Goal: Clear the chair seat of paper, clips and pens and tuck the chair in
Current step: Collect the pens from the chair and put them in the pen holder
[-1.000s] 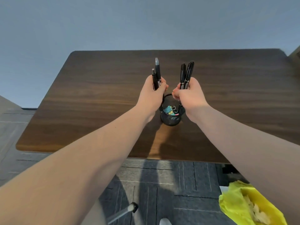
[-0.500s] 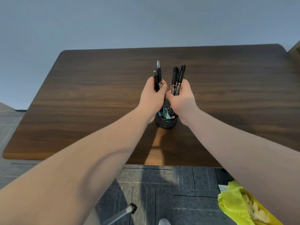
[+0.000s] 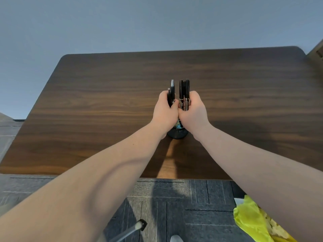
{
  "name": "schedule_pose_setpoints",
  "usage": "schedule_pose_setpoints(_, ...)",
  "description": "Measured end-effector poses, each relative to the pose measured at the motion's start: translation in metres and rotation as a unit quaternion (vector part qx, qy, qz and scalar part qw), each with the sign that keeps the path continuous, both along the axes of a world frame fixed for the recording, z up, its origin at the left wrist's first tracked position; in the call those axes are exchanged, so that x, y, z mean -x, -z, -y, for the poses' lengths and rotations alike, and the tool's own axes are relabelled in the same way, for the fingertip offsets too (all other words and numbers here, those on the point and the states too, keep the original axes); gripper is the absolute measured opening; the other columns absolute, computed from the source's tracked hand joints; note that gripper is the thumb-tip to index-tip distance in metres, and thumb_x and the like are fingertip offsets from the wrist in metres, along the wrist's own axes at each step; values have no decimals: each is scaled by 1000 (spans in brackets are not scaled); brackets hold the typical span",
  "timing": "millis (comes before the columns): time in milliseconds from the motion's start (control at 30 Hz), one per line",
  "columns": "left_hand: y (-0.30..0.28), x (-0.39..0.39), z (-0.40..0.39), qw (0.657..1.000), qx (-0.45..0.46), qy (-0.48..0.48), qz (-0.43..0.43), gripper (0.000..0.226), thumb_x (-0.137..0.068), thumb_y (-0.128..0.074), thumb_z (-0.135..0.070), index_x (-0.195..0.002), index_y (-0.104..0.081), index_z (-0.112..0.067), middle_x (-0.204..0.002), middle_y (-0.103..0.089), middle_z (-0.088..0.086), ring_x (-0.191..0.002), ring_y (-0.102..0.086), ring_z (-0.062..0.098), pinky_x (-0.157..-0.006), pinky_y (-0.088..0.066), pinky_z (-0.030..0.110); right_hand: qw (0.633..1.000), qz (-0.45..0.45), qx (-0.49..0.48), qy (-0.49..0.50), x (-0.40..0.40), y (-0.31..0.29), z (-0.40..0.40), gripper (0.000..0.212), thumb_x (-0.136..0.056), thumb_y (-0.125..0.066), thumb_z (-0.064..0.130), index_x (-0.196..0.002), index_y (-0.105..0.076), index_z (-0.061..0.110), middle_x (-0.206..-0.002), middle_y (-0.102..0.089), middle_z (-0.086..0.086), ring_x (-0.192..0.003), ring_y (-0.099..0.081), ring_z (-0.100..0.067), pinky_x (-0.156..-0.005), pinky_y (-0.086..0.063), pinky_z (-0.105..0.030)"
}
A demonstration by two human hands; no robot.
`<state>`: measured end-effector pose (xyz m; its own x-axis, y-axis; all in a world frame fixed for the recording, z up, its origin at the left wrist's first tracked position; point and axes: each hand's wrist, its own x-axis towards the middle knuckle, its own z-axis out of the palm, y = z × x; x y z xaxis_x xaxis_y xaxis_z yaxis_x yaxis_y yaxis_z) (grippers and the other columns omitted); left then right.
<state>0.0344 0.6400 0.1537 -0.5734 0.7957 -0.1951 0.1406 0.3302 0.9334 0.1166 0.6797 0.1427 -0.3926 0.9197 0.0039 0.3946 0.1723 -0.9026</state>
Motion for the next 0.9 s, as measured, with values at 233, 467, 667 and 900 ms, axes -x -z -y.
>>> schedule_pose_setpoints(233, -7, -3, 7, 998, 37, 47, -32, 58, -93, -46, -2, -144, -29, -23, -139, -47, 1, -128, -46, 16, -108, -39, 32, 1000, 3, -21, 18, -9, -1, 1, 33, -80, -63, 0, -111, -54, 5, -96, -60, -2, -95, -60, -19, -89, -54, -37)
schedule_pose_setpoints(467, -20, -4, 19, 988, 57, 84, -113, 60, -94, -49, -8, -147, -26, -21, -153, -31, 1, -141, -30, 16, -116, -26, 33, 997, 63, -41, -11, -19, -12, 5, 46, -85, -63, 8, -130, -50, 12, -132, -56, -3, -126, -50, -19, -99, -36, -21)
schedule_pose_setpoints(667, -25, 1, 49, 971, 84, 125, -185, 59, -94, -52, -20, -147, -26, -16, -154, -29, 4, -144, -20, 18, -116, -19, 31, 986, 145, -55, -59, -28, -20, 24, 56, -92, -59, 22, -143, -38, 20, -148, -43, 1, -137, -40, -18, -111, -34, -32)
schedule_pose_setpoints(900, -27, 13, 111, 940, 219, 150, -215, 69, -92, -48, -48, -150, -15, -29, -161, -2, 5, -148, -3, 28, -120, -14, 46, 971, 194, -76, -113, -42, -28, 67, 60, -94, -55, 35, -147, -27, 33, -159, -23, 1, -146, -23, -20, -114, -29, -38)
